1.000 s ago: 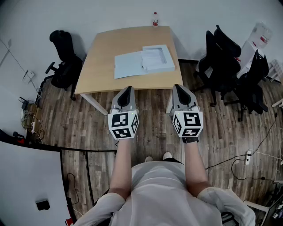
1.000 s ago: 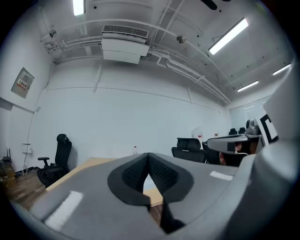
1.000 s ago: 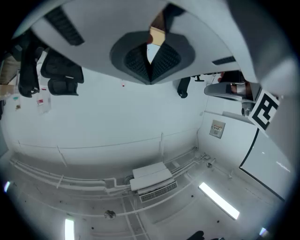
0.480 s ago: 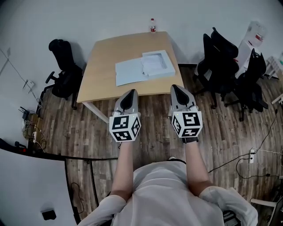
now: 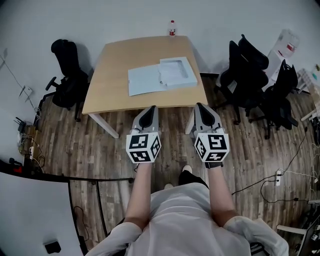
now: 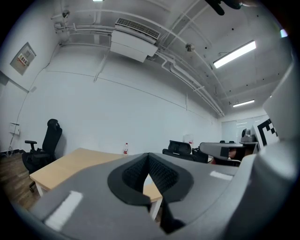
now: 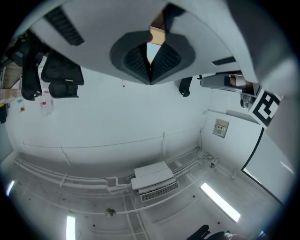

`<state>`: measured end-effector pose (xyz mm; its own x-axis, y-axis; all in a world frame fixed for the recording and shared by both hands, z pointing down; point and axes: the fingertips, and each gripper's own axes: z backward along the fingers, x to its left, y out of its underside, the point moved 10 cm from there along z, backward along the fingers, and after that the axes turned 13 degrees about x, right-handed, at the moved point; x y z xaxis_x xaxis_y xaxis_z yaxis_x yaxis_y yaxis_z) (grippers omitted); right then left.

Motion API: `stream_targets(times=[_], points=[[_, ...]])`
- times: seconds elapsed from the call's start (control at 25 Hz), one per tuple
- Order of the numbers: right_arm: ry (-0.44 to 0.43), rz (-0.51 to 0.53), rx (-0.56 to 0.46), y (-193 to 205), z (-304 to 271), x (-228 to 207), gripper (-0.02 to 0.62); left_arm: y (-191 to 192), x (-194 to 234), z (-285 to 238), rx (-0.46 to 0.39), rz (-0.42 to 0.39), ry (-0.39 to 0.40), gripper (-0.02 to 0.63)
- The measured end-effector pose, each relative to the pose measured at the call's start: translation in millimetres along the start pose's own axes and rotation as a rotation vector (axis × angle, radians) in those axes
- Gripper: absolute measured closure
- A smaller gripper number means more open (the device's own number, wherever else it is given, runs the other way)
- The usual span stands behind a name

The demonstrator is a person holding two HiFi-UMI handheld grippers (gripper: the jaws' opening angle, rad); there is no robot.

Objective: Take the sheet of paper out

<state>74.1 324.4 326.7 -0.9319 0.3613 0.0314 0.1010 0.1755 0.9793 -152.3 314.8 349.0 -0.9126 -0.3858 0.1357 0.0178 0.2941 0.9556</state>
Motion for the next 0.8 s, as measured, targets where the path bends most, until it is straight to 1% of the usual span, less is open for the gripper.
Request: stream_targets(times=[0.16, 0.36, 0.48, 0.64, 0.8], points=[[-0.014, -0.016, 0.015, 9, -15, -3, 0.583, 3, 7, -11, 0.006, 0.012, -0.005, 0.597], [-0.057, -0.013, 0.018, 8, -60, -18, 0.583, -1, 22, -49, 0.016, 0.021, -0.037, 0.597], [-0.077, -0.014, -0.001, -4, -90, -37, 0.583, -17, 29, -81, 0.006, 0.022, -0.052, 0.597], [-0.087, -0.036, -0.029, -19, -131, -66, 0.583, -44, 33, -125, -0.007, -0.011, -0.053, 0.597], [-0.102, -0.044, -0.017, -26, -170, -93, 0.583, -53, 33, -164, -0.001, -0.008, -0.063, 0.597]])
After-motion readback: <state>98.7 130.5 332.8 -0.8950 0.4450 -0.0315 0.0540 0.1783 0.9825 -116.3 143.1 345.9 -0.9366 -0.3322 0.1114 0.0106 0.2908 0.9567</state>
